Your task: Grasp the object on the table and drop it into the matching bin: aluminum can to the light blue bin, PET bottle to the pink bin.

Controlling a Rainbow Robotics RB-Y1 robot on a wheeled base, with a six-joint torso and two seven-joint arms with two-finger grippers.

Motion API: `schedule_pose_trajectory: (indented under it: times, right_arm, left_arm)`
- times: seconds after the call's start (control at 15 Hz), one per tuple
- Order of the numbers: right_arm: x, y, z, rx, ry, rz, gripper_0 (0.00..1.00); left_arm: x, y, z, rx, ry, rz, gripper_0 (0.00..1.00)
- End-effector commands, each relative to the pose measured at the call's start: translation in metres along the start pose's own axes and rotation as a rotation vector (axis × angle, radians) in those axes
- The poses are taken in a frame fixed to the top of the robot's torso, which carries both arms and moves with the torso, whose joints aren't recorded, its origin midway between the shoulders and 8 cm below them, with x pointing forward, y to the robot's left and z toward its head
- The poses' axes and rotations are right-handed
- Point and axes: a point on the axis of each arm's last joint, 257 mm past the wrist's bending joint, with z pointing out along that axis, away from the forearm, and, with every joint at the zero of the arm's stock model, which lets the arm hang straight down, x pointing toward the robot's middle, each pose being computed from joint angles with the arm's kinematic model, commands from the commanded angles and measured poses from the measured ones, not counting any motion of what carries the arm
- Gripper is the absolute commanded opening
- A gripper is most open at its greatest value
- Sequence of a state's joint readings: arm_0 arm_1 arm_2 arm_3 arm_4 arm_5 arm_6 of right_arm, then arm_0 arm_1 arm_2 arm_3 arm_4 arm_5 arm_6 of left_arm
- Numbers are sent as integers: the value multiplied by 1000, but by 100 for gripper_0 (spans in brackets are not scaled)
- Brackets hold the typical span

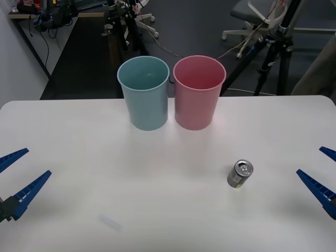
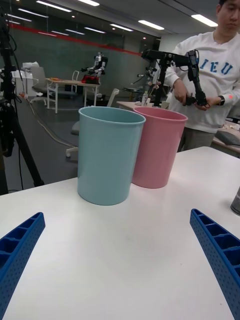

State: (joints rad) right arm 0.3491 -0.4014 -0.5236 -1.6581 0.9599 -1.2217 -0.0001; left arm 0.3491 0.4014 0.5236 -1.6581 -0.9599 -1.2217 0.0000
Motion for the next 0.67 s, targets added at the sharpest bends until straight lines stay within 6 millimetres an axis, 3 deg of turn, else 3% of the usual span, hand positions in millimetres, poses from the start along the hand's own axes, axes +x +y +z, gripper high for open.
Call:
schedule_pose_trajectory:
  times: [0.07,0.33,0.67]
  right_arm:
    - [12,-2,-10,46,-3,35,100]
    - [14,0,-14,50,8,21,100]
    - [40,19,-35,59,53,-31,100]
  left_arm:
    - [0,0,0,0,0,0,100]
    - [0,0,0,0,0,0,100]
    - [0,0,0,0,0,0,100]
